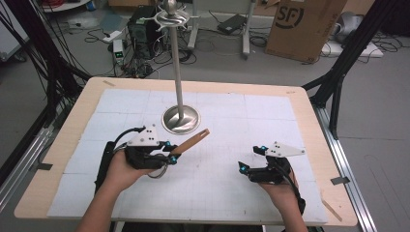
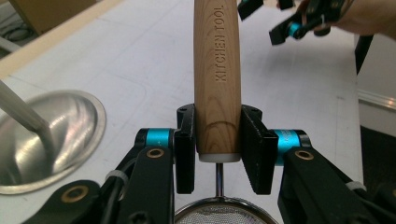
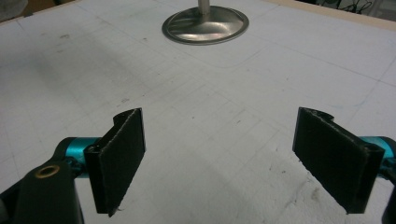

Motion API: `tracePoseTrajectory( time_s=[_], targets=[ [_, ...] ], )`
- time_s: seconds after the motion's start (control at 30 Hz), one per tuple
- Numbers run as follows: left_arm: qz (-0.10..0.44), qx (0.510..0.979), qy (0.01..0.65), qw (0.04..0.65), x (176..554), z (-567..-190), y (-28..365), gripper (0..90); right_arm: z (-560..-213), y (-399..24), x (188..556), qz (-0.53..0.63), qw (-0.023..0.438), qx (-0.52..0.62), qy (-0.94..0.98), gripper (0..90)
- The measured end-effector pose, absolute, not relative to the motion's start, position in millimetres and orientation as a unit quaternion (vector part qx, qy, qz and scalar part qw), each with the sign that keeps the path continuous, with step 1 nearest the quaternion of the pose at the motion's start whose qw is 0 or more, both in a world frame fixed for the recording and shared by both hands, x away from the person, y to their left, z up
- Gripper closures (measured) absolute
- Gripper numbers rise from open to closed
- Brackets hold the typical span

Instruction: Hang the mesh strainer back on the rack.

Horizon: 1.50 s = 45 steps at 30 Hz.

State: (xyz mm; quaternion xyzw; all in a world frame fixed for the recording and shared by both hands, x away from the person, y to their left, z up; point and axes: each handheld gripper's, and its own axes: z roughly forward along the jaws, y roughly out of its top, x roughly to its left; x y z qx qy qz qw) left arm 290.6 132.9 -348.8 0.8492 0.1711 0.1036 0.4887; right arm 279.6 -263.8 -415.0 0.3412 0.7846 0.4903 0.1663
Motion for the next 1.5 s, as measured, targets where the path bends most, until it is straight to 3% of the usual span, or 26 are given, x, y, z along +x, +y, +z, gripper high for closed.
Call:
tracePoseTrajectory(
  time_s=[0.57, 1.2, 1.5],
  targets=[
    [0.136, 0.813, 0.168, 0.54, 305.9, -295.2, 160.8, 68.7, -411.8, -262.0, 277.6, 0.493, 0.168, 0.338, 0.784, 16.2],
    [0.178, 0.789, 0.186, 0.557, 325.3, -242.4, 202.0, 68.7, -412.4, -260.3, 277.5, 0.492, 0.166, 0.334, 0.787, 16.2],
    [0.186, 0.785, 0.198, 0.557, 332.5, -234.0, 213.5, 68.7, -412.6, -260.0, 277.3, 0.491, 0.164, 0.334, 0.788, 16.2]
  ],
)
